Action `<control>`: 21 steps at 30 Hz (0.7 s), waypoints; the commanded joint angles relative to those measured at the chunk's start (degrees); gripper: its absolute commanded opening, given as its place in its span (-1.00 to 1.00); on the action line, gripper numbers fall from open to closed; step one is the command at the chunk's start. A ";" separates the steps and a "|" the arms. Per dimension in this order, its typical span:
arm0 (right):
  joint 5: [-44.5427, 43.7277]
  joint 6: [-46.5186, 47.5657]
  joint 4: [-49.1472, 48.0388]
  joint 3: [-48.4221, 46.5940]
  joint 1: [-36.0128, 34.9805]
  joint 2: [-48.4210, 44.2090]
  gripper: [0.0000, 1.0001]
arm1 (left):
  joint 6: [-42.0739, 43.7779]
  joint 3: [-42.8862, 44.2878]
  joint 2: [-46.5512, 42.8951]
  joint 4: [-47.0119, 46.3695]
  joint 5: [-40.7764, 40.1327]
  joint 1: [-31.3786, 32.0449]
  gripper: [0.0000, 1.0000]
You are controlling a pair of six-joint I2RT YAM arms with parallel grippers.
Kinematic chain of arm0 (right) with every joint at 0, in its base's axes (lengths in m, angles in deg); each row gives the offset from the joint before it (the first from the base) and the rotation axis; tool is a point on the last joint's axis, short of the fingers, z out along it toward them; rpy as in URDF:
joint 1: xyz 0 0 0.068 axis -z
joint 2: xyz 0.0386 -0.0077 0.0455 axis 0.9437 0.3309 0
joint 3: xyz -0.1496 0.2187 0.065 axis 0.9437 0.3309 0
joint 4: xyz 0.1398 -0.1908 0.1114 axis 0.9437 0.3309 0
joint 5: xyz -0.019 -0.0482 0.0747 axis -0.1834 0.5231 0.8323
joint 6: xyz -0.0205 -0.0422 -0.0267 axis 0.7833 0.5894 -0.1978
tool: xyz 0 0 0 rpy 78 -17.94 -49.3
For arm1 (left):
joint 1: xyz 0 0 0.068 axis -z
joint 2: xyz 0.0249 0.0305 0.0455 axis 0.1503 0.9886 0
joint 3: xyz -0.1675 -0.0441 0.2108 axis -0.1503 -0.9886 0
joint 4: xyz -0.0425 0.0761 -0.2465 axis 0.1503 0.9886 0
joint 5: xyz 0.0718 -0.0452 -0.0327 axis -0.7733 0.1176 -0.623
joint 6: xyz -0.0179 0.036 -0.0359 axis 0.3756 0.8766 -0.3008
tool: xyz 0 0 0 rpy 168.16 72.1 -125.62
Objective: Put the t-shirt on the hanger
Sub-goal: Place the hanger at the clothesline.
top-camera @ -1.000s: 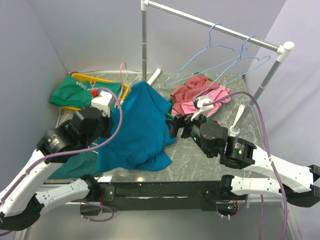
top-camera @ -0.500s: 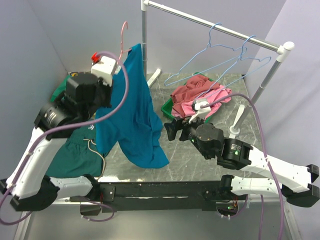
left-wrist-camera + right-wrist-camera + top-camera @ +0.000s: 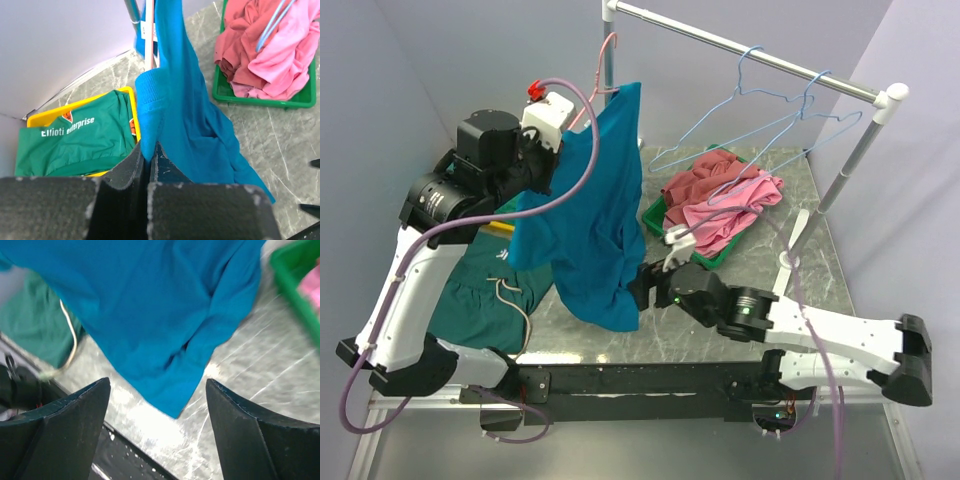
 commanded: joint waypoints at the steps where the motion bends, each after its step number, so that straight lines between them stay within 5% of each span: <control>1: 8.07 -1.04 -11.17 1.93 -0.63 4.89 0.65 | 1.54 -1.13 -2.39 -3.28 1.52 -0.18 -0.98; 11: 19.77 0.27 -21.47 -0.61 -1.51 25.10 0.19 | 3.65 7.73 2.34 -4.34 2.40 -1.59 -0.98; 21: 23.74 0.81 -20.95 -18.26 4.10 48.31 0.21 | 4.53 10.90 2.88 -4.86 3.98 -1.77 -0.98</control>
